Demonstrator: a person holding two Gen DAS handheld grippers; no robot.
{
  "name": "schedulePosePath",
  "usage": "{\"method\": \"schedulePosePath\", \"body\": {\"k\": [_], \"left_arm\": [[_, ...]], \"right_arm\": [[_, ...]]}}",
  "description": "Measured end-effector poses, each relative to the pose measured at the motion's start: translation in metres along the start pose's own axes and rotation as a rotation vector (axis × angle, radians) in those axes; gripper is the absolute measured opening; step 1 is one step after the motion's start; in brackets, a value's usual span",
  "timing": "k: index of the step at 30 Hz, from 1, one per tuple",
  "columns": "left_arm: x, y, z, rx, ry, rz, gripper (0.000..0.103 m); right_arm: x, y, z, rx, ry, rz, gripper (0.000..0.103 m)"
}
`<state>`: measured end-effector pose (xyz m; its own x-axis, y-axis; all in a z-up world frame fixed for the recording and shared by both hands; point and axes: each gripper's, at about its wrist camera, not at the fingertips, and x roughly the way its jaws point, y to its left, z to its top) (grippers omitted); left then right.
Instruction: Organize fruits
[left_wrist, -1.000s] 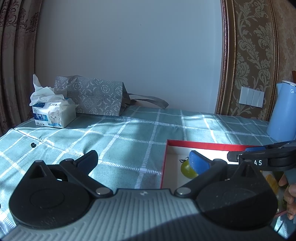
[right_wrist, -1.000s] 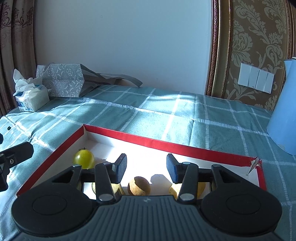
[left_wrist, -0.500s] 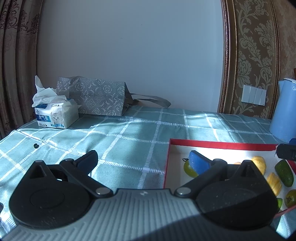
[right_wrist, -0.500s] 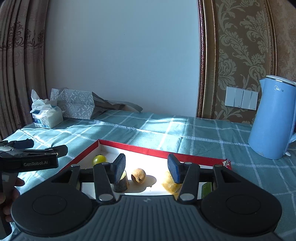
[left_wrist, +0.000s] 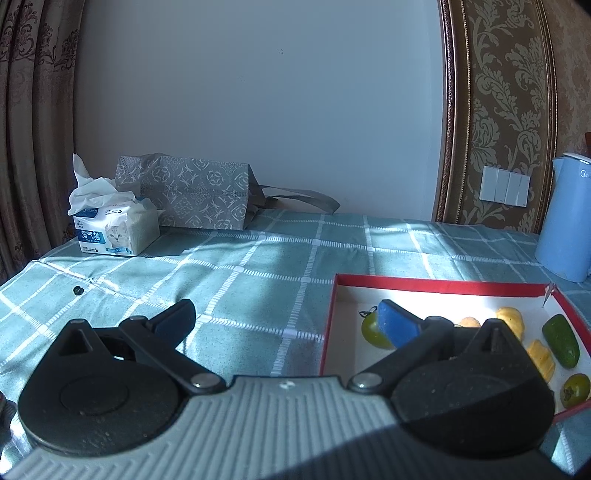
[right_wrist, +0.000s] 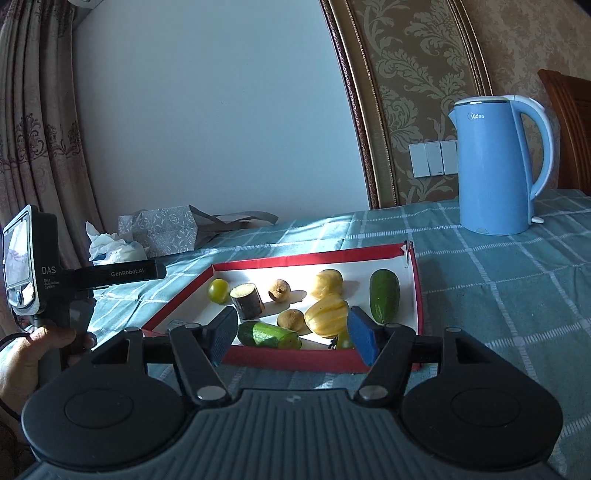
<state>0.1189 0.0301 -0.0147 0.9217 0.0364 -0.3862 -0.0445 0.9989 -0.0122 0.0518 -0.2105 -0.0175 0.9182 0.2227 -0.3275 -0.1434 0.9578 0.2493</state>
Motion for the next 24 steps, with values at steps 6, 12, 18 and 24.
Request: {"method": "schedulePosePath", "body": {"k": [6, 12, 18, 24], "left_arm": [[-0.012, -0.007, -0.004, 0.055, 0.006, 0.036, 0.103], [-0.028, -0.011, -0.004, 0.084, 0.005, -0.010, 0.103], [-0.043, -0.022, -0.004, 0.118, 0.014, -0.035, 0.103], [-0.047, -0.025, -0.006, 0.085, 0.024, -0.061, 0.103]], "right_arm": [[-0.009, -0.003, -0.009, 0.029, -0.006, 0.003, 0.065], [-0.022, -0.012, -0.013, 0.036, -0.012, -0.025, 0.068], [-0.033, -0.025, -0.018, 0.028, -0.014, -0.082, 0.070], [-0.040, -0.042, -0.023, 0.061, -0.010, -0.123, 0.070]]}}
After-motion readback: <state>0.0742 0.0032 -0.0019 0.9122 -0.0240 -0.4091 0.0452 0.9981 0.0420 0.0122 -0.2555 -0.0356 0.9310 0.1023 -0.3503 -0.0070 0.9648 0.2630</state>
